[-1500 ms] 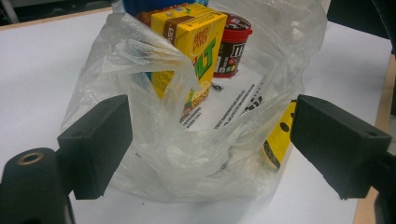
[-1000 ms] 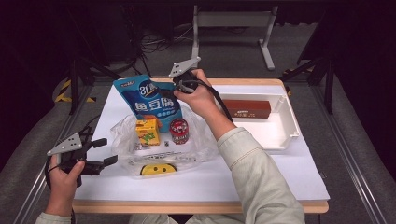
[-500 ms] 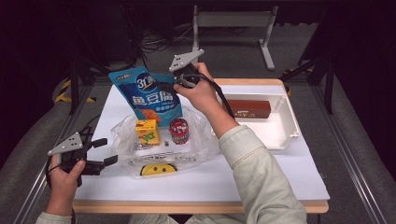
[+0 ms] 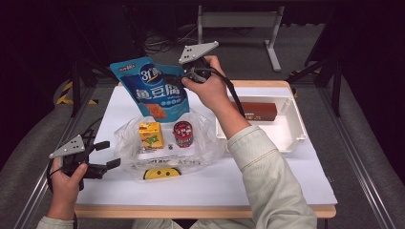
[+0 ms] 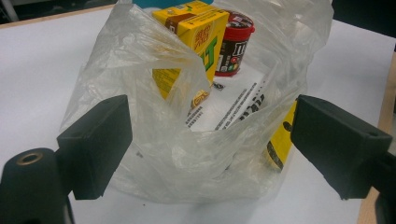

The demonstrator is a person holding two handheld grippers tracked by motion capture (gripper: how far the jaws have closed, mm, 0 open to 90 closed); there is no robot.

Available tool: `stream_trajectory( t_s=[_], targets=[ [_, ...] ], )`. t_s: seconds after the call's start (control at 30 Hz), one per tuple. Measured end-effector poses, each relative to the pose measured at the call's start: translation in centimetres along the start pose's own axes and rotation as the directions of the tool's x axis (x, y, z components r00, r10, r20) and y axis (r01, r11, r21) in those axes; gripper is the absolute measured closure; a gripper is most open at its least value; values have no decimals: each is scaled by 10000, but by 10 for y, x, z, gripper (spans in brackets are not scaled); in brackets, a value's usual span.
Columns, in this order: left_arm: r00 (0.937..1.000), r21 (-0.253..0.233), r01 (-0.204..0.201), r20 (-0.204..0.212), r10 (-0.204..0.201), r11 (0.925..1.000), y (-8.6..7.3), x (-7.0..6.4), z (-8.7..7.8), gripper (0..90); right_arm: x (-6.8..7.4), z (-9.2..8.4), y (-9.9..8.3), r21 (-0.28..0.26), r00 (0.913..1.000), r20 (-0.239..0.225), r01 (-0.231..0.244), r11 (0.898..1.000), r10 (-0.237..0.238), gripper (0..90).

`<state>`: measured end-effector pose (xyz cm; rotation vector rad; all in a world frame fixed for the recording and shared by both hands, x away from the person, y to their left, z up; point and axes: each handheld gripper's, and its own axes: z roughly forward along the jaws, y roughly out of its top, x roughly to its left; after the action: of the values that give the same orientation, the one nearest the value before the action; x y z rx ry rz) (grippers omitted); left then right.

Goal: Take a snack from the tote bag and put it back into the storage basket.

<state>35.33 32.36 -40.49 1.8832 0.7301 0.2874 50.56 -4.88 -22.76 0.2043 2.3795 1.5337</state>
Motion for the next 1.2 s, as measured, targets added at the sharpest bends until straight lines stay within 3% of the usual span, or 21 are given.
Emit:
stream_trajectory(
  t_s=[0.53,1.2],
  targets=[
    [10000,-24,54,54,-54,10000,0,0,1,134,-3,-33,12,-372,9992,403,7,9993,8,900],
    [10000,-1,-20,29,20,10000,1,-1,3,134,-16,-94,-5,-322,9907,1320,-299,9990,339,900]
  ],
)
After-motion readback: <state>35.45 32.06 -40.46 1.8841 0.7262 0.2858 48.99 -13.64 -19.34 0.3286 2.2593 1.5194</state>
